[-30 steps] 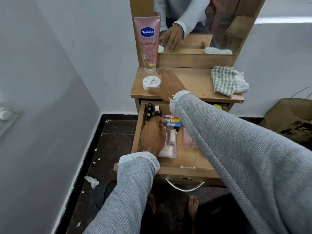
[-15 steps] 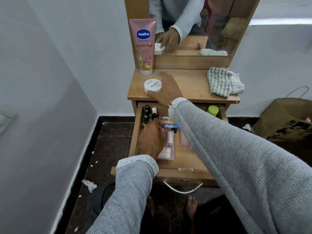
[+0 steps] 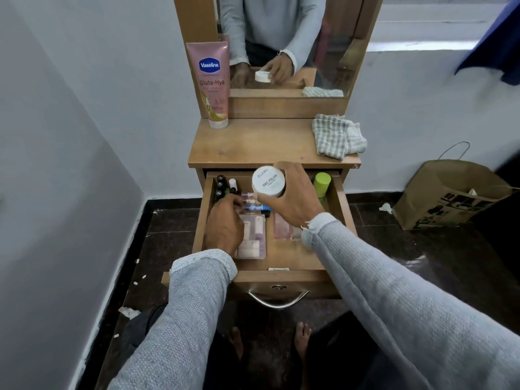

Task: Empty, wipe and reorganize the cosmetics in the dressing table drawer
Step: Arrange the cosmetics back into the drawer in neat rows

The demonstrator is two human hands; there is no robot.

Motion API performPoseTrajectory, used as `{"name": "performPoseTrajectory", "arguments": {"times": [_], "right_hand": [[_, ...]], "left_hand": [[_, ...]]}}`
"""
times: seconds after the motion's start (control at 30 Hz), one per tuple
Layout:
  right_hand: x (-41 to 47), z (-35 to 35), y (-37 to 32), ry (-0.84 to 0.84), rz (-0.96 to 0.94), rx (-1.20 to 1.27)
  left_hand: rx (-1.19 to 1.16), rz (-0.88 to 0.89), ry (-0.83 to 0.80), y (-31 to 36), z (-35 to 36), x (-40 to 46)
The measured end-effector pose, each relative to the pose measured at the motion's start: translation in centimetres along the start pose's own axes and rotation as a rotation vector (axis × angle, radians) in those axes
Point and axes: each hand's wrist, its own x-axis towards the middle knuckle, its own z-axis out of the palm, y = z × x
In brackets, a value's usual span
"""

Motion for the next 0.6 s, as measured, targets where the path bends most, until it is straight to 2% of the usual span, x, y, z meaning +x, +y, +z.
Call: {"name": "performPoseTrajectory", "arguments": {"times": [0.33,0.6], "right_hand": [[-4.5,2.0,2.6,-0.177,0.045,-0.259],[-4.8,2.8,1.8,-0.313,0.019,-0.203]], "left_hand": [[-0.144,-0.083,0.076,0.4,-0.7,-0.1],[-0.262,-0.091,0.155,-0.1,-1.3,0.0]]}}
